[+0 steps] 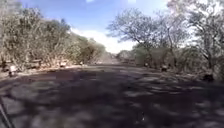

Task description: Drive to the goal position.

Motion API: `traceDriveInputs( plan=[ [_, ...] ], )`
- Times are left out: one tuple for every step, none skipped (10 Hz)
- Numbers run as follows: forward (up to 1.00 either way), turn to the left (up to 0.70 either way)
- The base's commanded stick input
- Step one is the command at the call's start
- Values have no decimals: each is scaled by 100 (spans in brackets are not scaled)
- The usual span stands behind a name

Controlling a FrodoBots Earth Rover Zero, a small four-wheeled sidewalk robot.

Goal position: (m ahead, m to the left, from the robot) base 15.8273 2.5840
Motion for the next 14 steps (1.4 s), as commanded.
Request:
traceDriveInputs(
  plan=[
    [70, 0],
    [70, 0],
    [70, 0],
    [70, 0],
    [70, 0],
    [70, 0],
    [70, 0],
    [70, 0],
    [70, 0],
    [70, 0],
    [70, 0],
    [70, 0],
    [70, 0],
    [70, 0]
  ],
)
